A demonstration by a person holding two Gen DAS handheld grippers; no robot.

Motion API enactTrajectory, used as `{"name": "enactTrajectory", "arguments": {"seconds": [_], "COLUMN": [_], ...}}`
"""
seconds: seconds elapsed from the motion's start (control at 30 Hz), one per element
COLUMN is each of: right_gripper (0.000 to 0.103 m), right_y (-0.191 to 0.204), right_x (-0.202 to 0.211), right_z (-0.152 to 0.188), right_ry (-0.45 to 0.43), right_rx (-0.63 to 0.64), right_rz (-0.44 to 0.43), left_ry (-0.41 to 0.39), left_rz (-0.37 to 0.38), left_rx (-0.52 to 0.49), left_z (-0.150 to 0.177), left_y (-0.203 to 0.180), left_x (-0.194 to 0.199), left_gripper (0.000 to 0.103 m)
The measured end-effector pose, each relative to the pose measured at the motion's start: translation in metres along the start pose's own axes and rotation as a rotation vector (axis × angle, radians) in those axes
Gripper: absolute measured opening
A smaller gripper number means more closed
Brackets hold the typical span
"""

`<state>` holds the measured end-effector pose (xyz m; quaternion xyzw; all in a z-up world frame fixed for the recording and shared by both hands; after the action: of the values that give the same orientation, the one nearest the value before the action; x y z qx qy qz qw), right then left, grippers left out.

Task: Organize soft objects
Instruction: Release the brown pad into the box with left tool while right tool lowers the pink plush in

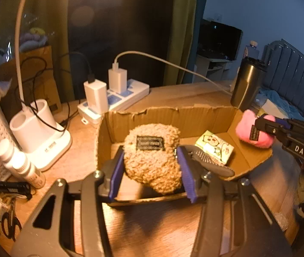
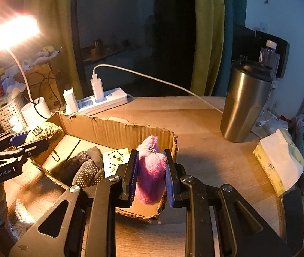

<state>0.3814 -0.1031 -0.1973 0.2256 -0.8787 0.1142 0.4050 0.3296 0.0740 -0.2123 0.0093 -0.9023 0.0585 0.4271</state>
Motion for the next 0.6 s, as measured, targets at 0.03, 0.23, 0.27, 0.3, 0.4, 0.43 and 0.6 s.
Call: {"name": "enactTrajectory", "arguments": {"seconds": [0.03, 0.23, 0.27, 0.3, 0.4, 0.43, 0.6], "right_gripper": [0.024, 0.028, 0.030, 0.033, 0.035, 0.035, 0.035], "right_y": [-0.001, -0.002, -0.002, -0.002, 0.000, 0.000, 0.002], "right_x": [-0.002, -0.005, -0.004, -0.003, 0.003, 0.005, 0.018], "right_z": [0.000, 0.003, 0.003, 0.003, 0.004, 0.004, 0.006], "right_ry": [0.004, 0.020, 0.021, 0.020, 0.014, 0.012, -0.004], "right_rx": [-0.002, -0.030, -0.032, -0.033, -0.031, -0.031, -0.029], "right_rz": [-0.001, -0.008, -0.011, -0.012, -0.010, -0.008, -0.001], "left_ry": [0.009, 0.029, 0.029, 0.028, 0.019, 0.014, -0.014], "left_rz": [0.004, 0.008, 0.007, 0.005, -0.001, 0.001, 0.006], "left_rx": [0.007, 0.022, 0.022, 0.023, 0.031, 0.034, 0.035], "left_z": [0.000, 0.001, 0.001, 0.001, 0.000, 0.000, -0.003], "left_y": [0.000, 0.001, 0.001, 0.002, 0.003, 0.003, 0.002], "left_x": [-0.001, -0.005, -0.004, -0.003, 0.002, 0.004, 0.020], "left_gripper": [0.051, 0.055, 0.059, 0.063, 0.071, 0.071, 0.071]}}
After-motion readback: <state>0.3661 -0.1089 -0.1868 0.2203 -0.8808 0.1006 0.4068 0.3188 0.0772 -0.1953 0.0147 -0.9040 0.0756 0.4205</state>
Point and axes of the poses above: each gripper's, at about its wrist camera, not at the fingertips, and x roughly against the way its jaws point, y to its left, z to its underside, the point moved 10 cm from there along -x, roughly the way its jaws point, and after that the axes turned 12 degrees about y, right-handed, at the moved point
